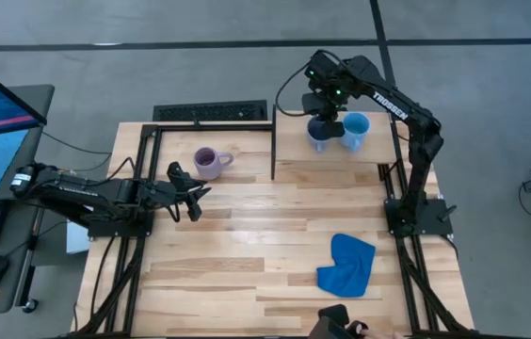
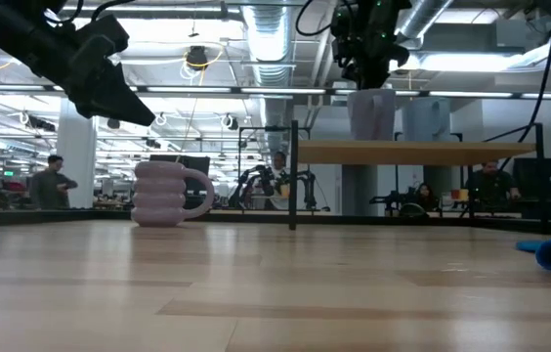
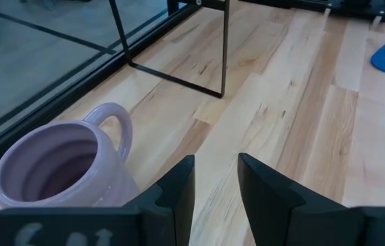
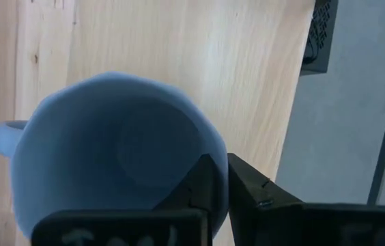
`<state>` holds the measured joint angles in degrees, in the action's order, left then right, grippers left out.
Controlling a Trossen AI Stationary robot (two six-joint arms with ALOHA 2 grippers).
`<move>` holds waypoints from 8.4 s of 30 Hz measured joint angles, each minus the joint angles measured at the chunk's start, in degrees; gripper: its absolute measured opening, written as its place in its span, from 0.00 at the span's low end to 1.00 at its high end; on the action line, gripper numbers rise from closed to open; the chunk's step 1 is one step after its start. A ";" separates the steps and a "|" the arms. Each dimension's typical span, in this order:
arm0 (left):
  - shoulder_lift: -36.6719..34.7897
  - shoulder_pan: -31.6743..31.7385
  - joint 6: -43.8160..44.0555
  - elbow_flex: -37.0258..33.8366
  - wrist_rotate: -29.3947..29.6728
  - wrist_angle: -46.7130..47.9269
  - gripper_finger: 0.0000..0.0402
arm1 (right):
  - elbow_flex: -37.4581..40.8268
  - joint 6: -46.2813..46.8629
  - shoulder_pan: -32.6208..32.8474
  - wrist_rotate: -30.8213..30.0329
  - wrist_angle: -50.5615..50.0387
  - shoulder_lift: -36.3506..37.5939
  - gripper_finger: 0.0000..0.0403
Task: Stack small to large cups/mugs on shelf
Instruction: Put the blue mug on the shelf, then put the purple mug on the shelf
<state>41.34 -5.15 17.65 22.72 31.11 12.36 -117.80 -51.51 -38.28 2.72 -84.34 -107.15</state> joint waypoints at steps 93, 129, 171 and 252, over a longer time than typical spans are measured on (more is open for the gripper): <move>0.00 -0.02 0.17 0.00 -0.04 0.26 0.26 | 0.07 2.01 1.63 -5.60 4.38 -0.11 0.25; 0.00 -0.02 0.18 0.00 -0.09 0.55 0.26 | 0.07 1.53 2.27 -4.00 5.10 -0.11 0.25; 0.00 -0.01 0.61 -0.02 -0.09 1.27 0.26 | 0.07 1.40 2.27 -5.80 4.64 -0.11 0.25; 0.02 -0.02 0.13 -0.02 -0.28 1.03 0.26 | 81.34 44.09 42.45 -1.93 60.26 68.98 0.25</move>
<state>41.36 -5.17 17.78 22.70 30.83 13.39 -36.46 -7.42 4.17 0.80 -24.08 -38.17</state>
